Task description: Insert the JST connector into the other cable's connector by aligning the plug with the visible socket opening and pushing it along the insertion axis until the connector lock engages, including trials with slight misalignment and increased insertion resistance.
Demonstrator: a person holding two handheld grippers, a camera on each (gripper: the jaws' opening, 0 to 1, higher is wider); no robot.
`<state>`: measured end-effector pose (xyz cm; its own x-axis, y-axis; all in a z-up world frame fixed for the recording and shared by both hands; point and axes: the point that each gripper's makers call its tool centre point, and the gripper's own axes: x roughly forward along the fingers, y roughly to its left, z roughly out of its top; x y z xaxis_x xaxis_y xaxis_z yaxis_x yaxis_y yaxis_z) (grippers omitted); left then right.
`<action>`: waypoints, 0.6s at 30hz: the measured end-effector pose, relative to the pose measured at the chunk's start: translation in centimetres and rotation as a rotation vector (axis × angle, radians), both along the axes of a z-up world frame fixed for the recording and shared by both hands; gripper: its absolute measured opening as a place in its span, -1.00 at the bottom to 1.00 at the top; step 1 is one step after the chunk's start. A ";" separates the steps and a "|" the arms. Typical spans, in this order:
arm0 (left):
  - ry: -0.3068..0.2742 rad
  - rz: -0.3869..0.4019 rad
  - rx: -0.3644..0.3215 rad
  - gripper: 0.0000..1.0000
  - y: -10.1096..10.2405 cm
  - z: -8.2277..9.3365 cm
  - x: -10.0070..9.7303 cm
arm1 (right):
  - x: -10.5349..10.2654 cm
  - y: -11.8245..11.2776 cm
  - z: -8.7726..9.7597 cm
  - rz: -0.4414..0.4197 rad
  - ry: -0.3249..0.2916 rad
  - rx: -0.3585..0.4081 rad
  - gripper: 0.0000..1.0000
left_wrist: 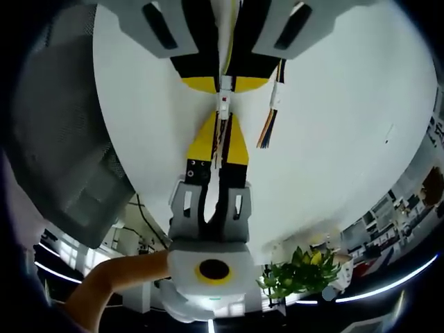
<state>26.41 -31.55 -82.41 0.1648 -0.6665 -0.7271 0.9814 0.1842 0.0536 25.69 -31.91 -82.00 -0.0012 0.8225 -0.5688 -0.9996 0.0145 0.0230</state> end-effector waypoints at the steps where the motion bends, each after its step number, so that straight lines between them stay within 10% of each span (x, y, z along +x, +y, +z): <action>1: 0.001 -0.002 0.002 -1.00 0.0 0.0 -0.1 | -0.1 0.0 0.0 0.001 0.002 0.001 -0.93; 18: -0.002 0.001 0.004 -1.00 0.3 0.3 0.0 | -0.1 0.1 -0.1 -0.010 0.009 0.001 -0.94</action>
<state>26.44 -31.29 -82.15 0.1665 -0.6638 -0.7291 0.9812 0.1845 0.0561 25.57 -31.85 -82.11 0.0016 0.8233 -0.5676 -0.9992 0.0242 0.0323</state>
